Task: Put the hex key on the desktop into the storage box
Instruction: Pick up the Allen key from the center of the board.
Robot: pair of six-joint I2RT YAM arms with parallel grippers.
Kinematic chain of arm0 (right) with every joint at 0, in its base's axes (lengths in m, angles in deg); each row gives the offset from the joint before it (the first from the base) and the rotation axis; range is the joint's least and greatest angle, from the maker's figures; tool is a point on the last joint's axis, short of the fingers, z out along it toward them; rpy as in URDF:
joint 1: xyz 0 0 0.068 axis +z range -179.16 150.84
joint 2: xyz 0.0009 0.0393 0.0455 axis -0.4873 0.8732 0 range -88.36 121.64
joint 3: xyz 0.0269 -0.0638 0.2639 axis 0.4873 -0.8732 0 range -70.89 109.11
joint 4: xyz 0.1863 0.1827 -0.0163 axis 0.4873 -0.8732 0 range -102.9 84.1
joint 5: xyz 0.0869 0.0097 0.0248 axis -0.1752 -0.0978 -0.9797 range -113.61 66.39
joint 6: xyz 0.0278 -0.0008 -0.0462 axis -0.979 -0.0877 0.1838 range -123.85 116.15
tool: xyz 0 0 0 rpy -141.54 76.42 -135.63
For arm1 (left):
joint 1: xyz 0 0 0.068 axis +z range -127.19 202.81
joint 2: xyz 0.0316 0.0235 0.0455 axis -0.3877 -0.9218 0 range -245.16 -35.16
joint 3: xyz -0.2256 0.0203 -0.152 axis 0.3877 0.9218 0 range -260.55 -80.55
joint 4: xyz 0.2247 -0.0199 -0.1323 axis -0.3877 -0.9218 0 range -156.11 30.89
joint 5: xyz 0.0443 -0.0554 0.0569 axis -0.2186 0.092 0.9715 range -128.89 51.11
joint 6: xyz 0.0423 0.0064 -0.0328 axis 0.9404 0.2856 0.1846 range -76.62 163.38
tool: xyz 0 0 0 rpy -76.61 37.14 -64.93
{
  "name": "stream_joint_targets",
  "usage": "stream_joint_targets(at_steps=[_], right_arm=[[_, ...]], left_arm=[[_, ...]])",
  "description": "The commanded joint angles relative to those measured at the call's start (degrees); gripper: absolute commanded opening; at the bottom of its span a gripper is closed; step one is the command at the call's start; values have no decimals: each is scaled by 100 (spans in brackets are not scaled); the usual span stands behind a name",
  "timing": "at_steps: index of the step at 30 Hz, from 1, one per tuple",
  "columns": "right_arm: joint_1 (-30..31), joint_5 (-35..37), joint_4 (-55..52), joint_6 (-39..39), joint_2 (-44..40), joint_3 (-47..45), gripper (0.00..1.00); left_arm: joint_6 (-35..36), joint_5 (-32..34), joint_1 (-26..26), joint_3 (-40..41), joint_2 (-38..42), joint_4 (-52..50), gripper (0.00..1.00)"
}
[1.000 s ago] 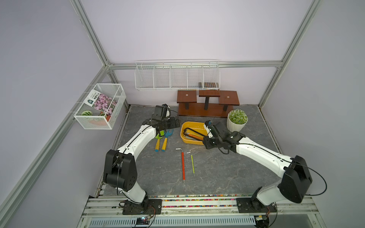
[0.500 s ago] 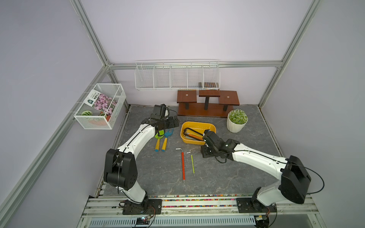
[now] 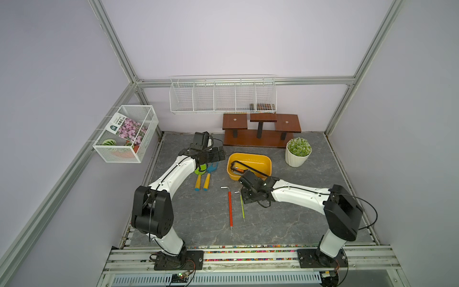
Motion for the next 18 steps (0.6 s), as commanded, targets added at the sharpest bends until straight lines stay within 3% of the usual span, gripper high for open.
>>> stream_joint_targets(at_steps=[1, 18], right_arm=[[83, 17, -219, -115, 215, 171, 50], [197, -131, -224, -172, 951, 464, 48]], left_arm=[[-61, -41, 32, -170, -59, -57, 100], [-57, -105, 32, -170, -58, -47, 100]])
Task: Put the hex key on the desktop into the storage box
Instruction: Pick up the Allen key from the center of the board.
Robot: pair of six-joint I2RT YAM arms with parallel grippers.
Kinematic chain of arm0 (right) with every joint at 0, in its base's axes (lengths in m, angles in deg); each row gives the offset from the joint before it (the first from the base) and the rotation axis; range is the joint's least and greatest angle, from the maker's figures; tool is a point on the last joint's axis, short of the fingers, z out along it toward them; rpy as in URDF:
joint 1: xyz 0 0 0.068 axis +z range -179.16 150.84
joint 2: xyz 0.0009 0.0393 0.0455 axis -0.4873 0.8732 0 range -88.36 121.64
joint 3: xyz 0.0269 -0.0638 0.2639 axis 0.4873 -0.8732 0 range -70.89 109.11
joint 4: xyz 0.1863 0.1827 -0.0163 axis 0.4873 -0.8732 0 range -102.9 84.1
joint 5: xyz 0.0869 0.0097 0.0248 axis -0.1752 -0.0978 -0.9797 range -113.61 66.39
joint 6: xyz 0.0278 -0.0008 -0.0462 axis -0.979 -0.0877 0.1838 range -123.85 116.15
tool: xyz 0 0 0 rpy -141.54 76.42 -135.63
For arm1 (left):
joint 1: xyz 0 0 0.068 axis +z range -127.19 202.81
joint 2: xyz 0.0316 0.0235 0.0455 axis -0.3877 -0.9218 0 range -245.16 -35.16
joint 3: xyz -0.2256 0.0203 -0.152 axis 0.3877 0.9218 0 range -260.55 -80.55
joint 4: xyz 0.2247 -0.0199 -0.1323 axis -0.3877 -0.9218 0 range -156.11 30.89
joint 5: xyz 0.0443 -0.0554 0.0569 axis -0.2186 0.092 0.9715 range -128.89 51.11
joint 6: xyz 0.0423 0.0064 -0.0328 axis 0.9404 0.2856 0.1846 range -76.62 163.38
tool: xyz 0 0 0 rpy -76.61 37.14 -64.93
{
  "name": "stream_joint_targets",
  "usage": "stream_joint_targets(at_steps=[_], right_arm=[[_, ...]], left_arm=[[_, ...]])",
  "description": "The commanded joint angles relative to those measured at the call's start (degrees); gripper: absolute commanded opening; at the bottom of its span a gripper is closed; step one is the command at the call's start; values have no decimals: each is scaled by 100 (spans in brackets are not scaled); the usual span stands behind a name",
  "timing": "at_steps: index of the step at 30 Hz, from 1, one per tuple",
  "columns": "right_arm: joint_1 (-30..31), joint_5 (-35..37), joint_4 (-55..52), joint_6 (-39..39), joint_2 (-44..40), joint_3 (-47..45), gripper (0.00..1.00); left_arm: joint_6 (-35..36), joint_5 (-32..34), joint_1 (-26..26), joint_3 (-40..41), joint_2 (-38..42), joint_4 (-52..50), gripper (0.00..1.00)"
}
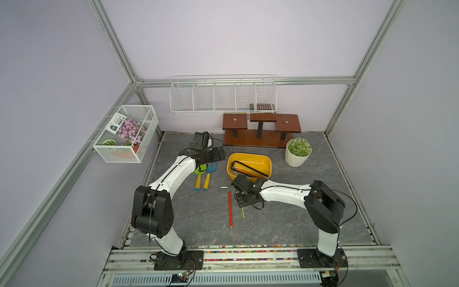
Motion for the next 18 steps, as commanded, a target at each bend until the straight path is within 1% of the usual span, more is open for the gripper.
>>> stream_joint_targets(at_steps=[1, 11, 18], right_arm=[[54, -50, -125, -92, 105, 122, 48], [152, 163, -439, -7, 503, 345, 46], [208, 209, -459, -30, 654, 343, 43]], left_arm=[[-54, -74, 31, -157, -56, -51, 100], [-59, -68, 28, -160, -42, -55, 100], [-55, -73, 31, -155, -52, -47, 100]])
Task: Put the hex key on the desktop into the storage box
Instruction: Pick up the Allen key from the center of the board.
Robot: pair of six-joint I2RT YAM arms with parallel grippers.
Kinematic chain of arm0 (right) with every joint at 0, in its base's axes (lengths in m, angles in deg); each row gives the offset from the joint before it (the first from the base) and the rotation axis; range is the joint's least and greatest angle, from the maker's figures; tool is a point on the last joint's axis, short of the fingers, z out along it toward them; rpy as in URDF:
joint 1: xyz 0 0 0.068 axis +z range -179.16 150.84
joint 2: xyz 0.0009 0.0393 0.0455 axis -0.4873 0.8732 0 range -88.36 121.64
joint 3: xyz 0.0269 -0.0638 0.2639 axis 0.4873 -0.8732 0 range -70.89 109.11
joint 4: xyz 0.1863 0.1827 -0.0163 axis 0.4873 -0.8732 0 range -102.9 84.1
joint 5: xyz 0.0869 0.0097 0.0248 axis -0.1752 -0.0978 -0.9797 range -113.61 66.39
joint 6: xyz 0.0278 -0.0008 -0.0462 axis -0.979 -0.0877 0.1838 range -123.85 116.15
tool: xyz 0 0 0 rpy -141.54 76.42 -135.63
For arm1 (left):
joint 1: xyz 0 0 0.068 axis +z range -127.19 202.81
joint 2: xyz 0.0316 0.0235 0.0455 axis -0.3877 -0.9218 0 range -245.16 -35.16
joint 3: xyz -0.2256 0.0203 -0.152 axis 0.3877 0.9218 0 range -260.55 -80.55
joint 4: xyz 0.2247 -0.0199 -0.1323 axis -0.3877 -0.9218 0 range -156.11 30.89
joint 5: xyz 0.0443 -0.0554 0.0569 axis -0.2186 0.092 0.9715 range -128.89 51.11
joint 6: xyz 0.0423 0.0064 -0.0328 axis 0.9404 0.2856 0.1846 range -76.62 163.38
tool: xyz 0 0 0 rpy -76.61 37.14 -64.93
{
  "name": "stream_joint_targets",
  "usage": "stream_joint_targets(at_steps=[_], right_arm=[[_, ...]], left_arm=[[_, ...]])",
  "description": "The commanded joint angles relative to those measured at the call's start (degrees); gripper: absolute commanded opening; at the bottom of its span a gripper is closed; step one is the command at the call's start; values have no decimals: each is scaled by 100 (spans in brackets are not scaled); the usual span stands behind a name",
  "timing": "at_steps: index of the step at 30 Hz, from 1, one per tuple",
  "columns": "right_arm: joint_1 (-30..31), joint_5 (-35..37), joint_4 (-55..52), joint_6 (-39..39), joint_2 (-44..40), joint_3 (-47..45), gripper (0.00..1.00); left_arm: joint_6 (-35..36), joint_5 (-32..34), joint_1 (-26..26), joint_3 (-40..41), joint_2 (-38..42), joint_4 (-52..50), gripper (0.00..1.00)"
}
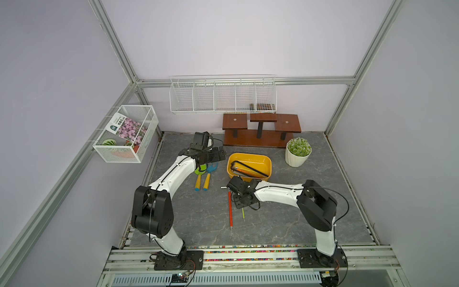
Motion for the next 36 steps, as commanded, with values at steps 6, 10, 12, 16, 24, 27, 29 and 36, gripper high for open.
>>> stream_joint_targets(at_steps=[6, 10, 12, 16, 24, 27, 29, 36], right_arm=[[60, 20, -220, -61, 256, -105, 33], [56, 124, -305, -31, 224, -107, 25], [53, 175, -356, -8, 198, -106, 20], [54, 300, -445, 101, 182, -58, 15], [55, 428, -650, 335, 67, 76, 0], [53, 408, -640, 383, -53, 61, 0], [56, 419, -654, 426, -152, 53, 0], [51, 688, -924, 625, -601, 143, 0]], left_arm=[[-43, -72, 30, -164, -65, -50, 100], [-45, -72, 32, -160, -74, -60, 100], [-45, -70, 33, -152, -74, -51, 100], [-57, -75, 32, -158, -82, -47, 100], [-48, -75, 31, -165, -123, -60, 100], [-72, -164, 33, -158, -124, -42, 100], [-95, -248, 32, -156, -144, -20, 100], [-114, -506, 32, -150, -145, 54, 100]])
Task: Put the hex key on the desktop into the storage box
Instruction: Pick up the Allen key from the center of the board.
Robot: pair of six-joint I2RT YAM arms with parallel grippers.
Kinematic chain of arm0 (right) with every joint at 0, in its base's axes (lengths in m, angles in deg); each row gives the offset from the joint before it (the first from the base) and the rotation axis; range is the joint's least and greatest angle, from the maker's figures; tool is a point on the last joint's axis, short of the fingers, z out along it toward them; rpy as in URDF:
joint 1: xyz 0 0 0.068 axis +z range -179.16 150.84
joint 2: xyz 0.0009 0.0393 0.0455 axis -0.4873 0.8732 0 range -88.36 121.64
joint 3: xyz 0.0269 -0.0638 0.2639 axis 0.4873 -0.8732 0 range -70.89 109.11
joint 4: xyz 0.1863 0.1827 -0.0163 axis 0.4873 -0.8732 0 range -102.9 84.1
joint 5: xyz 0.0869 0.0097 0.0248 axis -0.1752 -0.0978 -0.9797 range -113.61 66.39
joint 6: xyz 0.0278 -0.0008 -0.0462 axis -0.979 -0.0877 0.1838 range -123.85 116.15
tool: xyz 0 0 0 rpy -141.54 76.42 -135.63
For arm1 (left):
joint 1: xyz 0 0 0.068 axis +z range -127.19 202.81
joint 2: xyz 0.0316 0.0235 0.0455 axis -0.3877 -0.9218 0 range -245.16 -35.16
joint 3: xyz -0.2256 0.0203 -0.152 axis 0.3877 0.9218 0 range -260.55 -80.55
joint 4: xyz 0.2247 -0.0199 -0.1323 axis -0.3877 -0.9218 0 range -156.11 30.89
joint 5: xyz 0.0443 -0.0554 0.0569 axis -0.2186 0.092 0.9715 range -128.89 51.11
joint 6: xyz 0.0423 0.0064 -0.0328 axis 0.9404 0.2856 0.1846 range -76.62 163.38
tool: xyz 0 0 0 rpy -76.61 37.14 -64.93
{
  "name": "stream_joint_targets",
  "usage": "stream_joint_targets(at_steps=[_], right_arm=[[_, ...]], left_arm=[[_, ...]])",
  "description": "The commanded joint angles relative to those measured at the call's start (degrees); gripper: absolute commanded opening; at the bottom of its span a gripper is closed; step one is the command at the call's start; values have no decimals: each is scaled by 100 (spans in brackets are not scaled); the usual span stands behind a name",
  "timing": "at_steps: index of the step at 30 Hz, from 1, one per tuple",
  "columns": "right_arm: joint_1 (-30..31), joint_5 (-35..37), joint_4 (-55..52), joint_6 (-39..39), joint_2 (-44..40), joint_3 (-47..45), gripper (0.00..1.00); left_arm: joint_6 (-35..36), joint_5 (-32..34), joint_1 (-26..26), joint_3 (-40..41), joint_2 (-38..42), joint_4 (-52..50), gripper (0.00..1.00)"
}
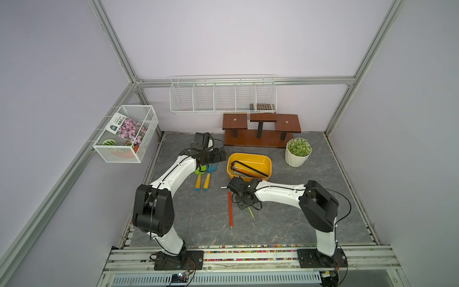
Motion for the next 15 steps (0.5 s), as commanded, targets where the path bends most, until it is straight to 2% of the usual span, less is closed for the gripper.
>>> stream_joint_targets(at_steps=[1, 9, 15], right_arm=[[30, 311, -384, 209, -447, 107, 0], [19, 704, -815, 452, -770, 422, 0], [12, 735, -870, 546, -884, 644, 0]], left_arm=[[-57, -239, 33, -141, -43, 65, 100], [-103, -817, 32, -22, 41, 343, 100], [-94, -1238, 32, 125, 150, 626, 100]])
